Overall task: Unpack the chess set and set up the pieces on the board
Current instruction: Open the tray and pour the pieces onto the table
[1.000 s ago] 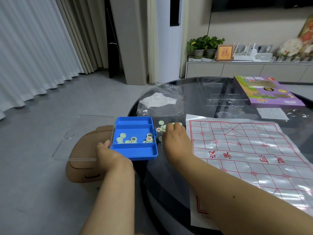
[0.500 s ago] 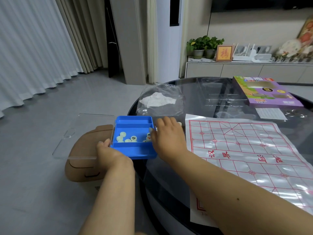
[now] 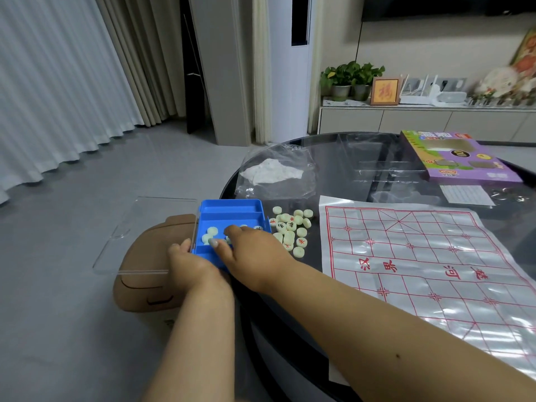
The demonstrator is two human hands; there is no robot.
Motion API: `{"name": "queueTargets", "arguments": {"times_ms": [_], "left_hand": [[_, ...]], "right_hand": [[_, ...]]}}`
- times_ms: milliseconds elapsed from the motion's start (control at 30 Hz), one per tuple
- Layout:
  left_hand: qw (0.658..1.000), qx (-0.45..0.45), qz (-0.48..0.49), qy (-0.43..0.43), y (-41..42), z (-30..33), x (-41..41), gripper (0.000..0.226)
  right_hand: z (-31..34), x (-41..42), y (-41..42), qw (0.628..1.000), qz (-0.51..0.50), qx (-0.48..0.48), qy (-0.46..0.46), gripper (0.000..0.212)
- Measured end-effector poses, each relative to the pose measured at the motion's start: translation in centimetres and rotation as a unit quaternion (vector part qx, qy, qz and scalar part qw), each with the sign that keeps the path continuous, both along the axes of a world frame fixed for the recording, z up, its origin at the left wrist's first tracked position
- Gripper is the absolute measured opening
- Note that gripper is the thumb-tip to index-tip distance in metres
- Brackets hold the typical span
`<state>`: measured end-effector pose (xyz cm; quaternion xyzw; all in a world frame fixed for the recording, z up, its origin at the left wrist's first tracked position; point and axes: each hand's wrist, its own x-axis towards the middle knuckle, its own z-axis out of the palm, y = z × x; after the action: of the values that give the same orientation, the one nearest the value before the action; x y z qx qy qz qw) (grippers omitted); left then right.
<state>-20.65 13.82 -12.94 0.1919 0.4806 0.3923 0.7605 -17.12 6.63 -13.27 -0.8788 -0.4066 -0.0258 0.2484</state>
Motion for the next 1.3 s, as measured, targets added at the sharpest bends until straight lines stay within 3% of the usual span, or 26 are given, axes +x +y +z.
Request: {"name": "queueTargets", "arguments": {"times_ms": [133, 300, 400, 467, 567, 633, 933, 1300], "left_hand": [[1.000, 0.001, 0.019, -0.006, -0.1, 0.0, 0.2, 0.039], [1.000, 0.020, 0.002, 0.013, -0.3, 0.0, -0.1, 0.034], [1.000, 0.003, 0.022, -0.020, -0.2, 0.1, 0.1, 0.037], [0.999, 0.000, 0.031, -0.018, -0.2, 0.3, 0.1, 0.036], [1.000, 0.002, 0.030, -0.004, -0.4, 0.6, 0.0, 0.032], [1.000, 0.005, 0.022, -0.011, -0.4, 0.7, 0.1, 0.032], [1.000, 0.009, 0.022, -0.004, 0.0, 0.1, 0.3, 0.028], [0.998, -0.022, 0.051, -0.009, 0.4, -0.5, 0.5, 0.029]], "right_hand": [[0.2, 0.7, 0.3, 0.998, -0.018, 0.041, 0.037, 0.050], [0.0, 1.0, 1.9, 0.994, -0.038, -0.098, 0.033, 0.060], [0.8, 1.3, 2.3, 0.993, -0.047, 0.009, 0.111, 0.053], [0.9, 2.1, 2.4, 0.995, -0.077, 0.040, 0.052, 0.044], [0.1, 3.3, 2.7, 0.993, -0.093, -0.062, 0.023, 0.037], [-0.5, 3.6, 3.2, 0.990, -0.079, -0.105, 0.045, 0.040], [-1.2, 4.0, 6.1, 0.997, -0.005, -0.063, 0.050, 0.042], [-1.2, 4.3, 6.1, 0.992, 0.046, -0.115, 0.028, 0.034]]}}
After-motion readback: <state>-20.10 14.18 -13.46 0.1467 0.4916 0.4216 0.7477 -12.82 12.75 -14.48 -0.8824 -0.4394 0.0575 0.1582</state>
